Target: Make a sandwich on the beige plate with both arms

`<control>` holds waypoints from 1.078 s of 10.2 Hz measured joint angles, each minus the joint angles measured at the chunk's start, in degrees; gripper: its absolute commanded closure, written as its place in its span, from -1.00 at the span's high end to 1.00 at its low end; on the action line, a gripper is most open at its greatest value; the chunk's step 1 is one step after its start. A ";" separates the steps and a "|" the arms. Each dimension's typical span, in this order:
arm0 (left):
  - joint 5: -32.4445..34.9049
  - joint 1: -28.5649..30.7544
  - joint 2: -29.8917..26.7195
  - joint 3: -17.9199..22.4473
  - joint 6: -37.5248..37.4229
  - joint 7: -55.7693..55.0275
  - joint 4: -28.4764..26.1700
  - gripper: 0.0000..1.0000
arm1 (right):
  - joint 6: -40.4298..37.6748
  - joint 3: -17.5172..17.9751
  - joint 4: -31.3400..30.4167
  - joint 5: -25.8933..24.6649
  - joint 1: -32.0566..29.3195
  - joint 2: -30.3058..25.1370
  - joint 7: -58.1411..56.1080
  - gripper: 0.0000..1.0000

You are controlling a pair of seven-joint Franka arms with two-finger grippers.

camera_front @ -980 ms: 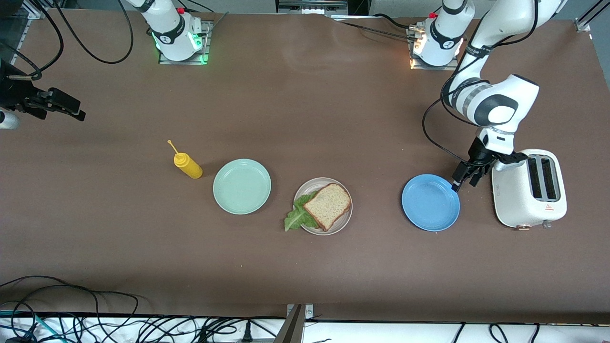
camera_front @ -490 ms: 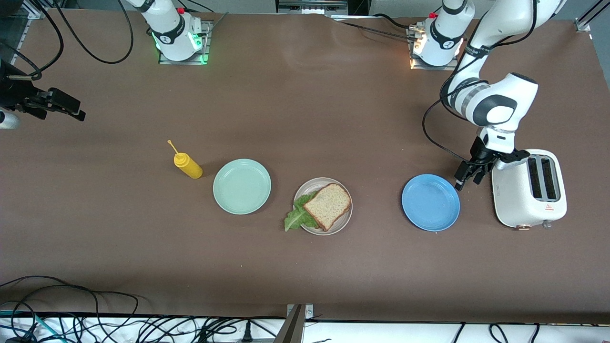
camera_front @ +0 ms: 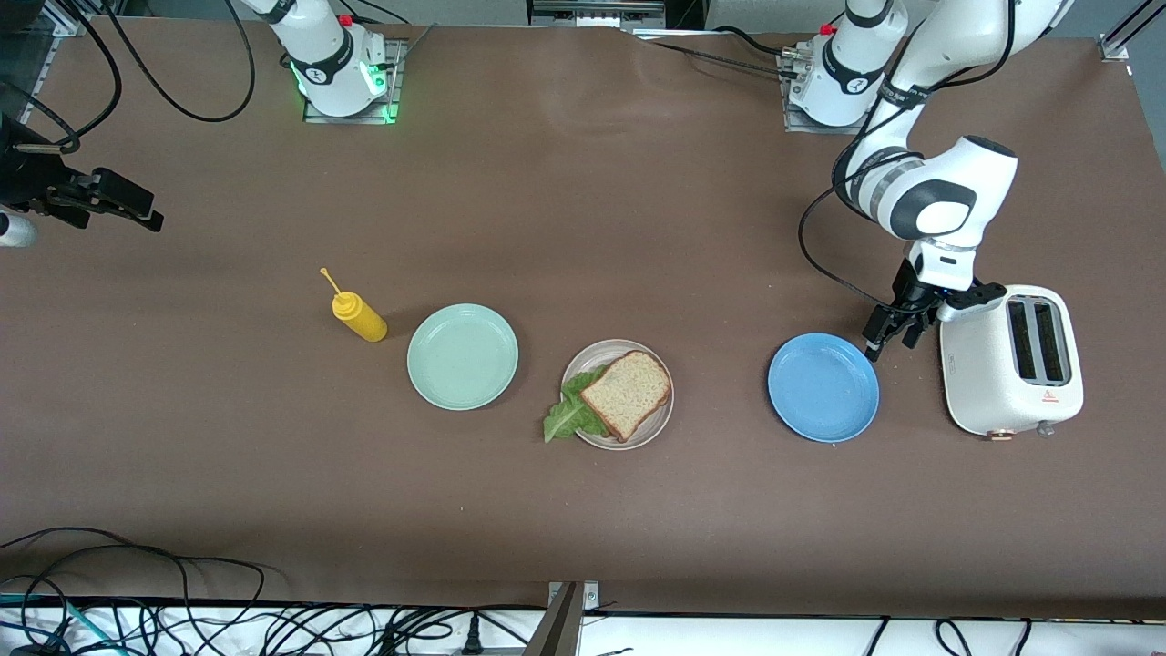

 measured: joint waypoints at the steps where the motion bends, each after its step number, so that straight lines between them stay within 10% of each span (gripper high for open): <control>1: 0.06 -0.09 0.00 -0.01 0.03 0.00 0.00 1.00 | 0.00 0.00 0.00 0.00 0.00 0.00 0.00 1.00; 11: 11.22 2.99 0.58 0.07 -16.30 -0.57 2.16 1.00 | 0.00 0.00 0.00 0.00 0.00 0.01 0.02 1.00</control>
